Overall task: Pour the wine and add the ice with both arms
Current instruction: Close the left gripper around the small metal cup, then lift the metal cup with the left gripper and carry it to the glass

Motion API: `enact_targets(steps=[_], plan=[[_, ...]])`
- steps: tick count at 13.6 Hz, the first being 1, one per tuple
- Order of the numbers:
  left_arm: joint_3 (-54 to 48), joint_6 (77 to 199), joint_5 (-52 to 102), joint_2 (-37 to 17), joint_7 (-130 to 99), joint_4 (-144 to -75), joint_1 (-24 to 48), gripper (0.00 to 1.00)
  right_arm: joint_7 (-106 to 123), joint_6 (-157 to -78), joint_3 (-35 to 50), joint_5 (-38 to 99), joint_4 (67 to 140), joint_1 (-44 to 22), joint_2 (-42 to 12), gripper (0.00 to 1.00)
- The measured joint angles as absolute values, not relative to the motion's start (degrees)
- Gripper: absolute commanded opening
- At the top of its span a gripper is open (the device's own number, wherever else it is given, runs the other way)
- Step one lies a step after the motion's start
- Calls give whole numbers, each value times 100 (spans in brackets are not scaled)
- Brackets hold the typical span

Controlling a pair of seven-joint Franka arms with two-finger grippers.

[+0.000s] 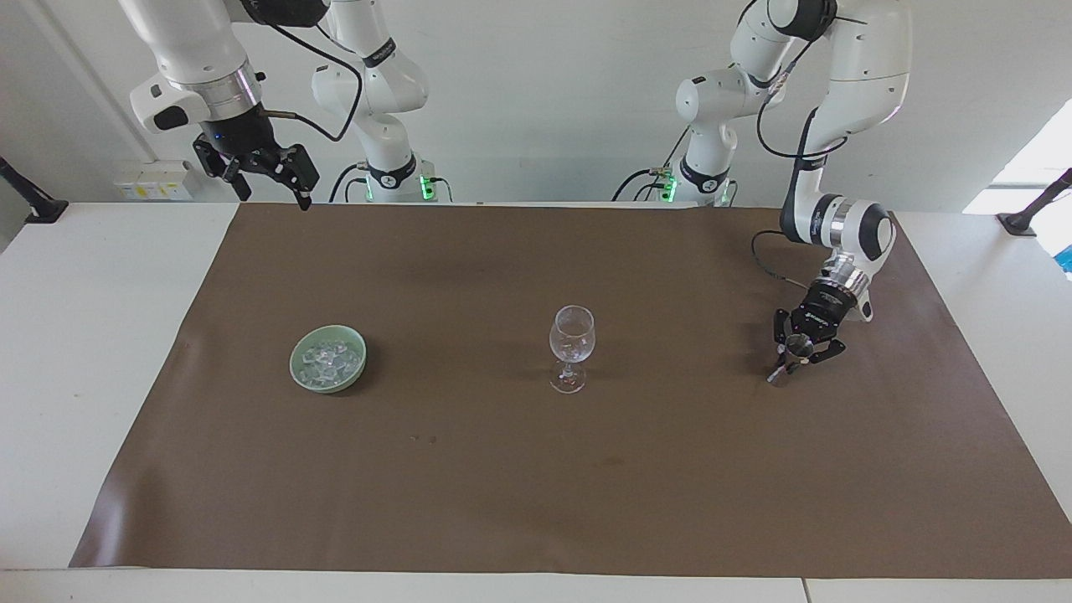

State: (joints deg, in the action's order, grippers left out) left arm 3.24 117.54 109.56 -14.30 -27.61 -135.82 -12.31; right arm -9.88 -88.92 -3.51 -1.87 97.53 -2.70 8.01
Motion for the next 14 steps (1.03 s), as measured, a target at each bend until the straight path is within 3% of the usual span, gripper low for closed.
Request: enact_targets(steps=[8, 14], plan=[[275, 11727, 10994, -1113, -3352, -13336, -1146, 0, -988, -8892, -351, -187, 9753, -270, 801, 100], [216, 12738, 10995, -306, -4018, -13221, -197, 0, -988, -8892, -351, -187, 9753, -270, 801, 100]])
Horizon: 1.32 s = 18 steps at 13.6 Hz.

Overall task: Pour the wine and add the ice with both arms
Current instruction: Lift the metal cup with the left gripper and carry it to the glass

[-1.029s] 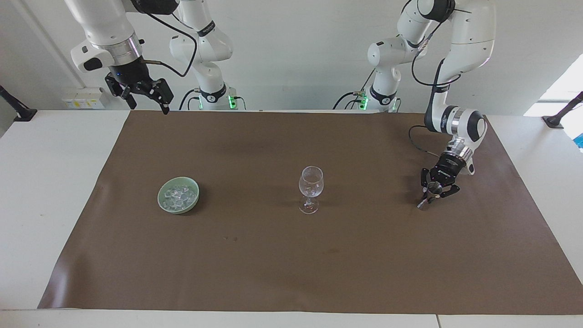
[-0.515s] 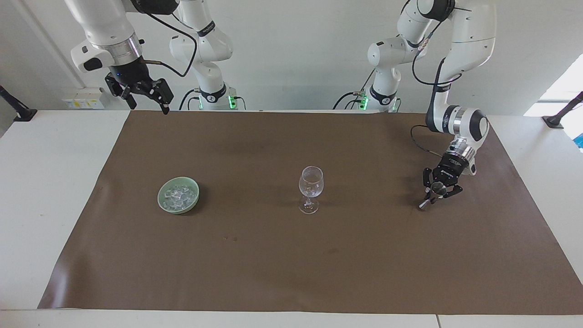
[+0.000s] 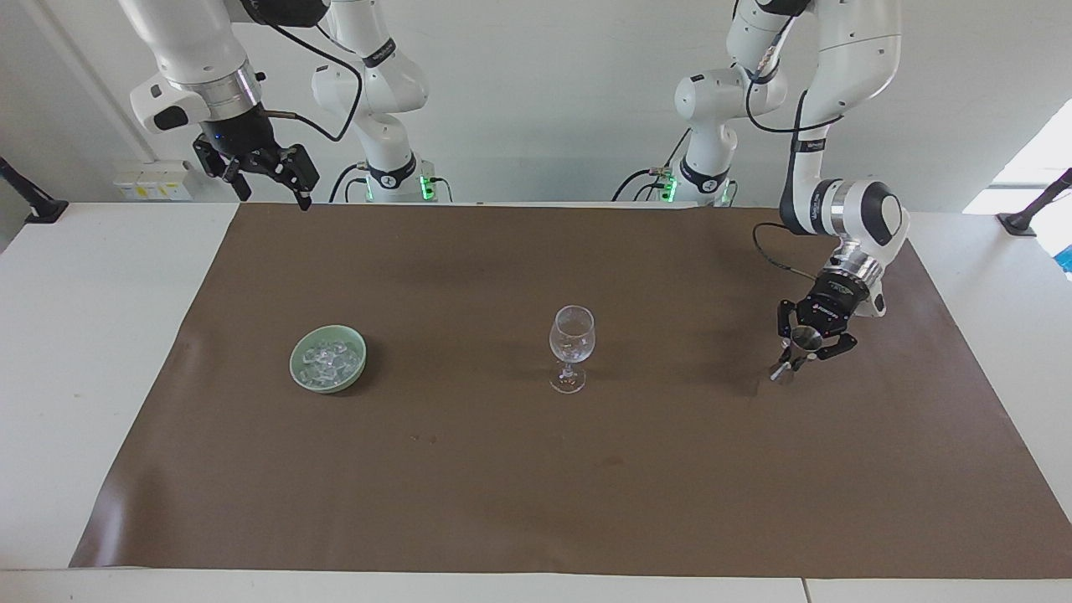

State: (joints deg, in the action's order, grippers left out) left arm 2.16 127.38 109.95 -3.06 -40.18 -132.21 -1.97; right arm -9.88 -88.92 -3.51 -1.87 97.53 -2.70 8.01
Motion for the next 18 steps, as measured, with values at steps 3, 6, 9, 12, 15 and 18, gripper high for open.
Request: enact_targets(steps=[3, 6, 9, 12, 15, 18], plan=[[206, 13073, 10995, -53, -4218, -13222, 263, 0, -988, -8892, -351, -187, 9753, -270, 801, 100], [200, 13099, 10995, 111, -4301, -13222, 677, 0, -988, -8892, -351, -187, 9753, -270, 801, 100], [198, 13326, 10995, 215, -4374, -13222, 1086, 0, -988, -8892, -351, -187, 9753, -270, 801, 100], [193, 14029, 10995, 293, -4525, -13205, 1632, 0, -988, -8892, -351, -187, 9753, -270, 801, 100], [165, 14600, 10995, 316, -4596, -13105, 2022, 0, -988, -8892, -351, -187, 9753, -270, 801, 100], [-24, 15725, 10995, 320, -4737, -12841, 2523, 0, -988, -8876, -350, -187, 9753, -273, 801, 100]])
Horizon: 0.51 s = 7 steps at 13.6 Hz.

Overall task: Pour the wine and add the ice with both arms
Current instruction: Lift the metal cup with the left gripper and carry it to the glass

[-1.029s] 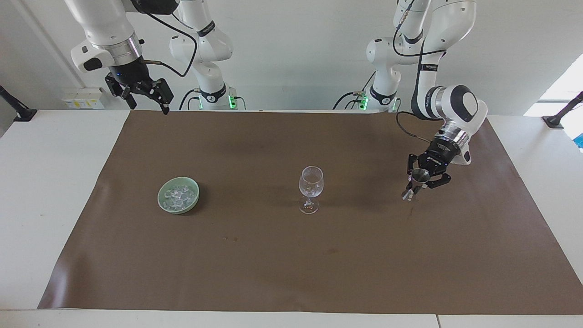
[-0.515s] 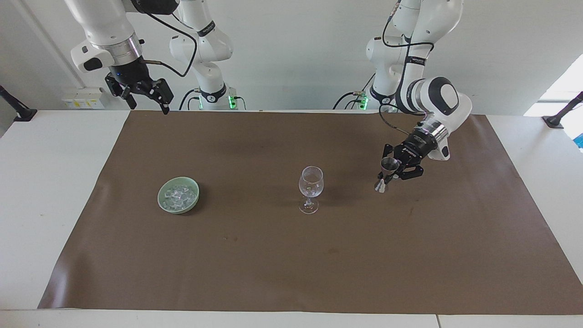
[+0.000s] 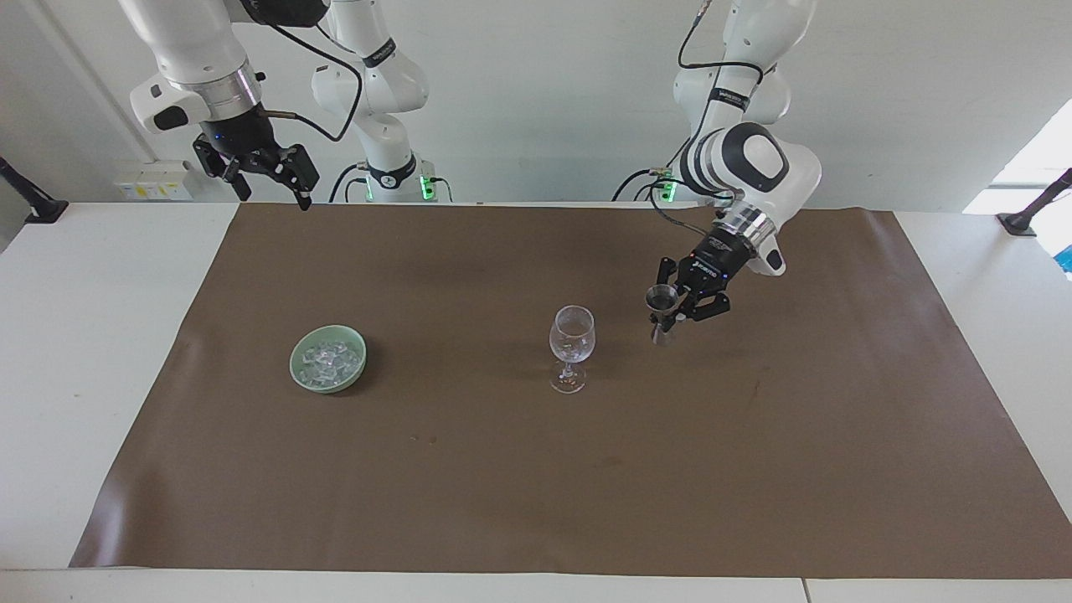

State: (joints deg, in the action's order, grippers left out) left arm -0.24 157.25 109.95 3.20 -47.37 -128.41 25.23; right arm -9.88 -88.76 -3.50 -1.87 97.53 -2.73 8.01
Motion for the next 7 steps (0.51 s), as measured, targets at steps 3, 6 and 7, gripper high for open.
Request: enact_targets(steps=[3, 6, 7], plan=[[-126, 16396, 10934, 320, -4750, -12644, 2867, 0, -988, -8805, -273, -184, 9753, -321, 801, 100], [-212, 17019, 10823, 318, -4656, -12467, 3029, 0, -988, -8916, -267, -184, 9753, -337, 801, 100], [-259, 17206, 10802, 315, -4502, -12417, 3067, 0, -988, -8966, -283, -184, 9752, -333, 796, 100]])
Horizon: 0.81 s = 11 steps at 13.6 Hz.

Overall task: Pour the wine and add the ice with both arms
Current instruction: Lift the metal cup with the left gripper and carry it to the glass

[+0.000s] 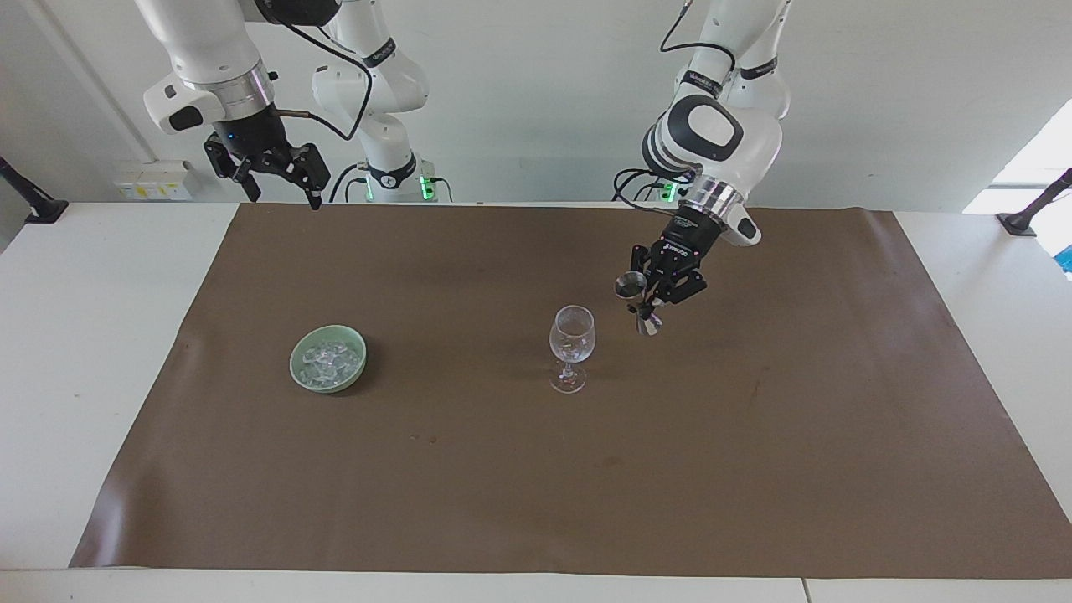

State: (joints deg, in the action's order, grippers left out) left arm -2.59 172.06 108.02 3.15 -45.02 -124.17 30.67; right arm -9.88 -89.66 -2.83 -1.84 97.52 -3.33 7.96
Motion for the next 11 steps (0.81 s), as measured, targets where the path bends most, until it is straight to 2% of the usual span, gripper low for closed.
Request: enact_targets(steps=[5, 11], plan=[[-457, 18105, 10785, 172, -3750, -12234, 3275, 0, -954, -8982, -297, -184, 9947, -331, 781, 100], [-562, 18517, 10781, 32, -2720, -12014, 3394, 0, -936, -8982, -296, -184, 10105, -331, 853, 100]])
